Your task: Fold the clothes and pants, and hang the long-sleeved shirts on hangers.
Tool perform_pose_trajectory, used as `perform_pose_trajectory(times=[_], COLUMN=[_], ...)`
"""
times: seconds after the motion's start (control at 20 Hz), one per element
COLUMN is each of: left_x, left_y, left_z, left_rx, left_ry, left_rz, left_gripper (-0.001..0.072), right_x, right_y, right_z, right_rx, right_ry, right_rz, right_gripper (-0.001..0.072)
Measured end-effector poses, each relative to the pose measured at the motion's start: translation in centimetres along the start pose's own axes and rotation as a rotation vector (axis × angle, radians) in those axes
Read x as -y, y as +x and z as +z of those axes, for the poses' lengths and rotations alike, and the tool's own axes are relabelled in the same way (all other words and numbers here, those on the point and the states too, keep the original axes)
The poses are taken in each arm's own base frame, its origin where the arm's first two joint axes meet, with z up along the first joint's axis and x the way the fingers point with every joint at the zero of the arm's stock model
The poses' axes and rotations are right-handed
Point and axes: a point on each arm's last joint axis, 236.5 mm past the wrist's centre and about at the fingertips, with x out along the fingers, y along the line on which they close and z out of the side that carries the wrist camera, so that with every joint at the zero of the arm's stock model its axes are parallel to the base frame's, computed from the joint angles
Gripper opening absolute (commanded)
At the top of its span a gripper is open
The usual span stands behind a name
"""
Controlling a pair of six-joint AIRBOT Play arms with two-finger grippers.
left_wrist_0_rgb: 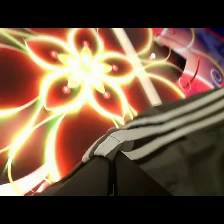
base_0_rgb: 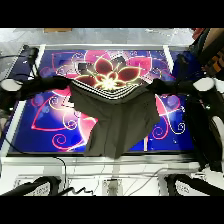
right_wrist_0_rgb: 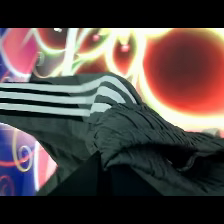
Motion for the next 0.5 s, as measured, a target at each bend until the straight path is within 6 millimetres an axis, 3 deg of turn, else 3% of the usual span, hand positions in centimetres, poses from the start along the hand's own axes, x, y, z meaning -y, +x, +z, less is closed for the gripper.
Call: perform_pose_trajectory(times=[0.1,0.25,0.5], left_x=[0.7,4.0,11.3], left_y=[0.4,-0.7,-4.9], left_z=[-0.6,-2.2,-8.2], left_rx=[-0.026,-0.109,-0.422], left_ry=[-0.022,-0.047,-0.168], left_rz=[-0.017,-0.104,-0.315], left_gripper=[0.0022,0.0022,0.0023], right_x=[2.2,4.6,7.8], right_y=[1.2,1.2,-1.6], right_z=[-0.3,-1.3,-6.2], right_rx=[-0.02,-0.072,-0.335], right_ry=[0.008,0.013,-0.023], right_rz=[-0.042,-0.087,-0.169], right_gripper=[0.0023,0.0023,0.0023])
